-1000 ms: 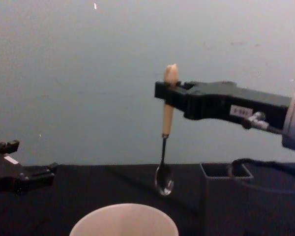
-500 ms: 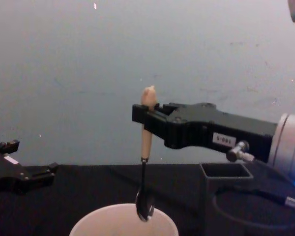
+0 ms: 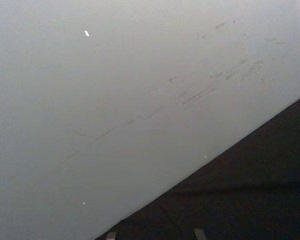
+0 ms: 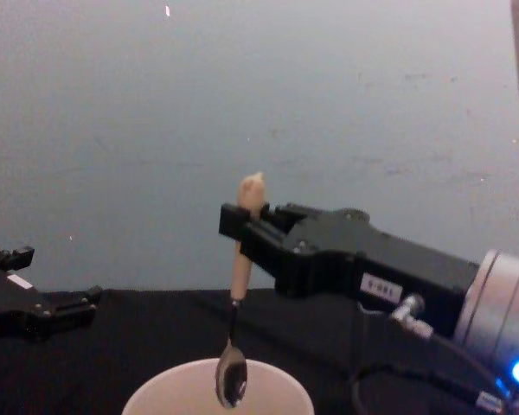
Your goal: Pick up the stirring spoon with one hand, stir inside the cup, then place it back in its original position.
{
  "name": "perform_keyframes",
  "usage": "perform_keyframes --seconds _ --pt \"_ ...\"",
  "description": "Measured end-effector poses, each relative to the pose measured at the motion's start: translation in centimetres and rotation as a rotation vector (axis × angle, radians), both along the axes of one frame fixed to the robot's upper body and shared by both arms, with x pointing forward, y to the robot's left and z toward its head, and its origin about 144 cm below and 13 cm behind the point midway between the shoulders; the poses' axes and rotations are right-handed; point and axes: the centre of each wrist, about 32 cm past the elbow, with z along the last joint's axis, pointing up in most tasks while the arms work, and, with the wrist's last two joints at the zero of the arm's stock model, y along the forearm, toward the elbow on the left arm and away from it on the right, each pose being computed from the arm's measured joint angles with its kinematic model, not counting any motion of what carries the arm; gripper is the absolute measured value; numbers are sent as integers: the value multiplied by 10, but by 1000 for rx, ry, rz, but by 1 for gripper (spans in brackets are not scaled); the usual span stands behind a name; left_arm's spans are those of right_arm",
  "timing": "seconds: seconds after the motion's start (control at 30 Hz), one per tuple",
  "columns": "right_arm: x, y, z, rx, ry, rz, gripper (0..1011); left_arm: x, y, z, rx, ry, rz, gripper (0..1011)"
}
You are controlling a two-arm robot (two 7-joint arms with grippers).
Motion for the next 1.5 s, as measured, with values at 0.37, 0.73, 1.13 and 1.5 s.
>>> perform_keyframes --seconds 0.37,0.73,1.13,1.5 --pt "0 5 -16 -24 -1 -4 173 0 0 0 0 0 0 1001" --pt "2 9 -25 -31 11 -13 173 0 0 0 0 0 0 1001" --pt "3 11 -31 -46 22 -20 173 0 0 0 0 0 0 1001" --pt "3 11 -34 -56 32 -25 173 0 0 0 0 0 0 1001"
